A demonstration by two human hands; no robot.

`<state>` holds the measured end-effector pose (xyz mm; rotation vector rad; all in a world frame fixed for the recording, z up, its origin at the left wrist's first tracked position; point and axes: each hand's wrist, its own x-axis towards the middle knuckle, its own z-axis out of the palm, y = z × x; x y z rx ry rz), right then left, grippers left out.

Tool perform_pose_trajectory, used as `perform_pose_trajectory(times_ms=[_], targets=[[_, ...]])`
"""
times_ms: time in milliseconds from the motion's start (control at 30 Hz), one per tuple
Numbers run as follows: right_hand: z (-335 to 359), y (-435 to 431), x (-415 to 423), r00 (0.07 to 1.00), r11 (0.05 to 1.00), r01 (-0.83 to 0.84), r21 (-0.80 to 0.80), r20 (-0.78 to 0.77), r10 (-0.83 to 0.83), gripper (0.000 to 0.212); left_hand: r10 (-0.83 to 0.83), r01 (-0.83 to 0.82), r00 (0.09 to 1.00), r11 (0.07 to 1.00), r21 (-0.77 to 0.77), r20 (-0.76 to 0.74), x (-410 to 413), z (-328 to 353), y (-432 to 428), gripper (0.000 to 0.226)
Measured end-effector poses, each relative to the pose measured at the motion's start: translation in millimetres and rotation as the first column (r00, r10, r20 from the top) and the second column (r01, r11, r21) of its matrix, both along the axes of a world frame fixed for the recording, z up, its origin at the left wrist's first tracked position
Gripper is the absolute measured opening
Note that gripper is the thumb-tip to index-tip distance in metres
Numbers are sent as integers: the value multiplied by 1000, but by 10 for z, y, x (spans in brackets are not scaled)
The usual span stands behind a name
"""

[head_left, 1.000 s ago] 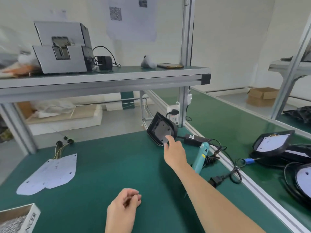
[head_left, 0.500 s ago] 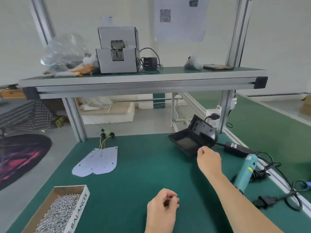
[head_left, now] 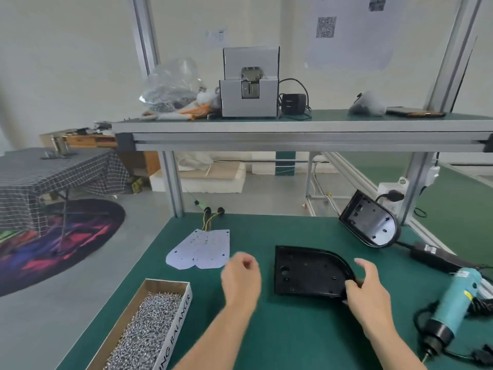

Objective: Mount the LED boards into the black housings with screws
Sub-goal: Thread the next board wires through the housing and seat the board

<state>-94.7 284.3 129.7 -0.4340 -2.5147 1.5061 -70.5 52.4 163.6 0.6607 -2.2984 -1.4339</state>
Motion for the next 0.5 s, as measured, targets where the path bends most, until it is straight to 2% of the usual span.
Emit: perform_pose_trajectory(times_ms=[33, 67, 133, 200, 267, 333, 433, 500], targets=[[-30, -5, 13, 1000, 1000, -4, -5, 1, 4, 49, 72, -71, 997, 997, -41, 24, -153, 67, -233, 22], [-61, -14, 21, 1000, 1000, -6, 10, -6, 6, 46, 129, -124, 990, 989, -86, 56, -301, 115, -457, 21], [-120, -38, 29, 999, 1000, 1, 28, -54, 0, 30, 204, -160, 961, 962, -222, 188, -545, 148, -847, 11], [-142, -65, 39, 997, 1000, -1, -17, -79, 0, 23, 245, -97, 885, 928, -359, 396, -679, 133, -1103, 24], [-142, -83, 38, 996, 999, -28, -46, -89, 24, 29, 245, -26, 821, 919, -394, 516, -777, 91, -1223, 36], [-137, -98, 28, 988, 996, -85, -34, -135, 80, 38, 209, 59, 793, 908, -414, 572, -873, 40, -1258, 45], [-163, -103, 23, 977, 990, -138, -16, -165, 133, 41, 172, 193, 744, 870, -454, 645, -980, -8, -1261, 69], [-195, -88, 7, 978, 990, -136, -28, -165, 130, 37, 155, 262, 708, 849, -459, 689, -989, 15, -1238, 70]])
